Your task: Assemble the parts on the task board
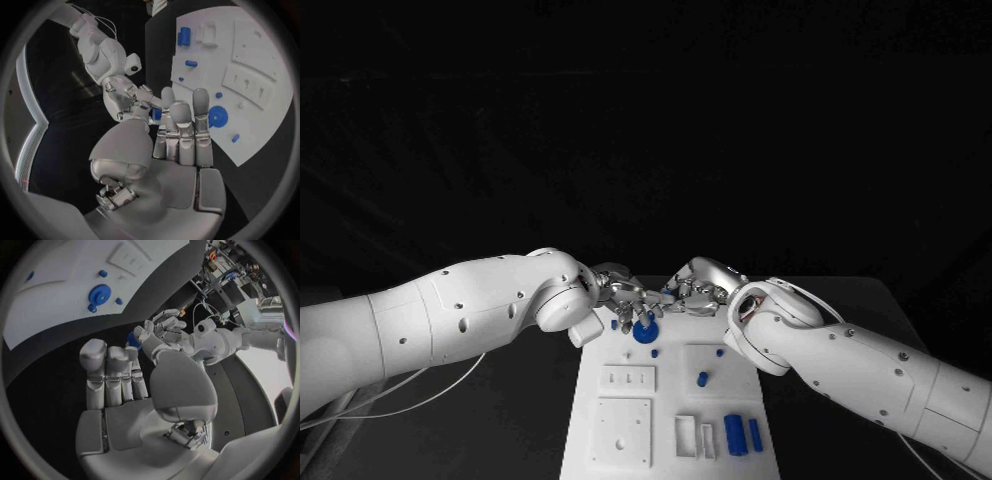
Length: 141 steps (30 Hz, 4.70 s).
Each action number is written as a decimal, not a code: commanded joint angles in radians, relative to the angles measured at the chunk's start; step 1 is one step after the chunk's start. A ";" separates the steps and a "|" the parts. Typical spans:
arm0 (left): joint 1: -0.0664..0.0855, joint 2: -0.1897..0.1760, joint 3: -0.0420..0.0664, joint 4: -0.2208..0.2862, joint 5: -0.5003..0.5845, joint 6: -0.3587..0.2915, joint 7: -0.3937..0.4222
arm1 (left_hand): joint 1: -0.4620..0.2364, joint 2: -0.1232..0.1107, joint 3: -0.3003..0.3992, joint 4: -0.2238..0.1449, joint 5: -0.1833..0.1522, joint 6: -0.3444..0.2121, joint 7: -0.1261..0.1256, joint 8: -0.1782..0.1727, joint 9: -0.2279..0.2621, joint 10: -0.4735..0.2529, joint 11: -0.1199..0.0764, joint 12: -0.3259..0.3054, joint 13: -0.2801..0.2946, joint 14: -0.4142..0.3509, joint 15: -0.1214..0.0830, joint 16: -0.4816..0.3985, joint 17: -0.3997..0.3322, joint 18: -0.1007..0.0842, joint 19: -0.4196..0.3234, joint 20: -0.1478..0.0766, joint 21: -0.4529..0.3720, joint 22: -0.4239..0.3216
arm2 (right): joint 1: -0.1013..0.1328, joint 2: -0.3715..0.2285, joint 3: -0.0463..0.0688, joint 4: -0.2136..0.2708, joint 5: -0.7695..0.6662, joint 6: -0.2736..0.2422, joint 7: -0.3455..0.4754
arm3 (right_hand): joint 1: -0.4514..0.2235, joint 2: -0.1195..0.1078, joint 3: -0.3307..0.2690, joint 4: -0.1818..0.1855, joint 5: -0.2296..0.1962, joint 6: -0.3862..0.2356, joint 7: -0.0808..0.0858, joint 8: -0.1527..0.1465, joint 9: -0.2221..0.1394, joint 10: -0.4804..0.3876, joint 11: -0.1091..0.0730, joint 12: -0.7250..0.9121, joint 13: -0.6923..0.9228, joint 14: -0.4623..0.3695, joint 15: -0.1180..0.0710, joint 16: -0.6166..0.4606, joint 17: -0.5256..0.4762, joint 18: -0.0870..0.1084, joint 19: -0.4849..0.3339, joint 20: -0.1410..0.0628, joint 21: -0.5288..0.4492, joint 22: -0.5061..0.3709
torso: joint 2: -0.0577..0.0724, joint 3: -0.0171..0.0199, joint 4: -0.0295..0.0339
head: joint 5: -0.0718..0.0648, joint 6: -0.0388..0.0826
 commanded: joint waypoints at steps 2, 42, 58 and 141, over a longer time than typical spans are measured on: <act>0.002 0.007 0.000 0.005 -0.055 -0.076 -0.039 | -0.005 -0.024 0.017 0.024 -0.006 -0.011 -0.001 -0.005 0.049 0.041 -0.004 -0.001 0.008 -0.002 -0.001 0.001 0.003 0.002 0.010 0.000 -0.024 0.036 | 0.001 0.004 -0.002 0.005 -0.021 0.018 -0.014 | 0.006 -0.004 0.004 -0.002 0.006 0.016 0.004 0.003 0.018 -0.003 -0.004 0.001 0.001 0.004 -0.004 0.004 0.003 -0.005 -0.001 -0.006 0.005 0.100 | 0.001 -0.0008 -0.0016 | 0.000 -0.006; 0.002 0.010 0.001 0.011 -0.147 -0.085 -0.063 | -0.012 -0.023 0.018 0.001 0.017 -0.005 -0.011 -0.004 0.200 0.039 -0.008 0.001 0.018 -0.004 -0.004 0.007 0.000 -0.004 0.039 -0.003 -0.120 0.163 | 0.001 0.018 -0.007 0.016 -0.042 0.031 -0.030 | 0.003 -0.002 0.011 -0.013 0.017 0.020 0.004 0.004 0.025 0.000 -0.005 0.003 0.003 0.004 -0.004 0.011 0.013 -0.004 0.000 -0.006 0.012 0.101 | 0.001 0.0005 -0.0001 | -0.008 -0.014; 0.002 0.017 0.001 0.012 -0.148 -0.071 -0.066 | 0.006 0.003 0.013 -0.038 0.025 -0.004 -0.011 -0.004 0.197 0.040 -0.009 0.000 0.018 -0.004 -0.004 0.010 -0.001 -0.006 0.046 -0.003 -0.139 0.189 | 0.001 0.030 -0.011 0.011 -0.053 0.037 -0.034 | 0.004 -0.002 0.012 -0.014 0.018 0.020 0.004 0.004 0.026 0.001 -0.005 0.004 0.003 0.005 -0.004 0.013 0.015 -0.004 0.000 -0.006 0.012 0.101 | 0.002 0.0012 0.0008 | -0.007 -0.017; -0.063 -0.026 -0.072 0.060 -0.427 -0.134 -0.155 | -0.043 0.069 0.318 -0.372 0.556 0.047 -0.039 -0.003 0.468 0.049 -0.025 0.094 -0.010 0.026 -0.019 0.075 0.086 -0.008 0.098 -0.017 -0.227 0.353 | -0.015 -0.150 0.078 -0.131 0.390 -0.136 0.273 | 0.044 -0.059 -0.131 0.015 0.222 -0.180 0.066 0.002 -0.001 -0.076 0.051 -0.317 -0.675 -0.160 0.056 -0.369 -0.475 0.019 -0.123 0.054 -0.743 -0.236 | -0.003 0.0053 0.0000 | 0.007 -0.068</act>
